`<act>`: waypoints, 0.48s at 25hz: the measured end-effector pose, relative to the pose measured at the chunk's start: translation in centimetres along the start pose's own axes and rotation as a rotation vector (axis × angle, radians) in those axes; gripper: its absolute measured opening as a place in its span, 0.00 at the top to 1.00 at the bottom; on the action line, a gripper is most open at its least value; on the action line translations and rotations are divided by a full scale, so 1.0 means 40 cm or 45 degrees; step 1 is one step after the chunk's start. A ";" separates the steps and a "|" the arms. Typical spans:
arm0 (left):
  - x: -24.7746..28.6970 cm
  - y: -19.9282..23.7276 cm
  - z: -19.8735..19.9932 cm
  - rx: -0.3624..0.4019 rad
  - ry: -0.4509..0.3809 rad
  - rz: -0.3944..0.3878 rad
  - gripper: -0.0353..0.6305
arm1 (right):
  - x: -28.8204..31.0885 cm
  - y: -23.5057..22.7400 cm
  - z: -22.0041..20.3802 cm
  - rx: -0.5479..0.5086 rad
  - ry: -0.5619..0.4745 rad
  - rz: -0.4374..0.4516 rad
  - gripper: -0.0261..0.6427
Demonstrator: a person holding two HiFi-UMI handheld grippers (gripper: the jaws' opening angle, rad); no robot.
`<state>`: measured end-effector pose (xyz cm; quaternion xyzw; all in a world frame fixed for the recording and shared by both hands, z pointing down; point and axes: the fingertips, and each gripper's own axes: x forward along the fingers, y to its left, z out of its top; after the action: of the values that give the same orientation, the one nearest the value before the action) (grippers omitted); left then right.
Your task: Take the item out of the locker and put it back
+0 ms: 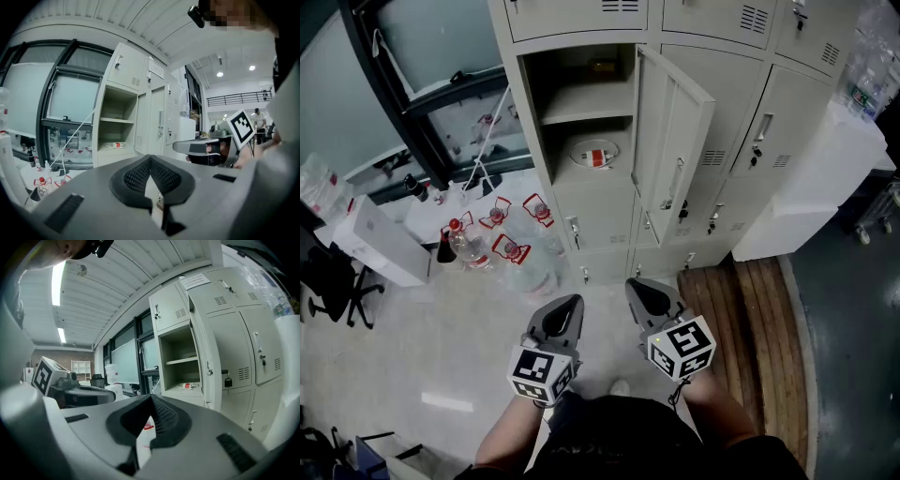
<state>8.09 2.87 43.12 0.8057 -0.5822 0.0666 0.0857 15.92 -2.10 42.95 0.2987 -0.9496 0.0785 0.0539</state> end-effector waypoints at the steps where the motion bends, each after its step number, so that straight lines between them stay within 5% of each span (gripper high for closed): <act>1: 0.002 0.000 0.001 0.000 0.000 0.001 0.94 | 0.001 -0.002 0.000 0.002 0.000 0.000 0.97; 12: 0.015 0.020 0.003 -0.001 0.011 -0.010 0.94 | 0.023 -0.019 0.009 0.038 -0.040 -0.023 0.97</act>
<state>7.51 2.05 43.17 0.8078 -0.5786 0.0695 0.0891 15.58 -3.30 42.84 0.3091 -0.9463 0.0874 0.0353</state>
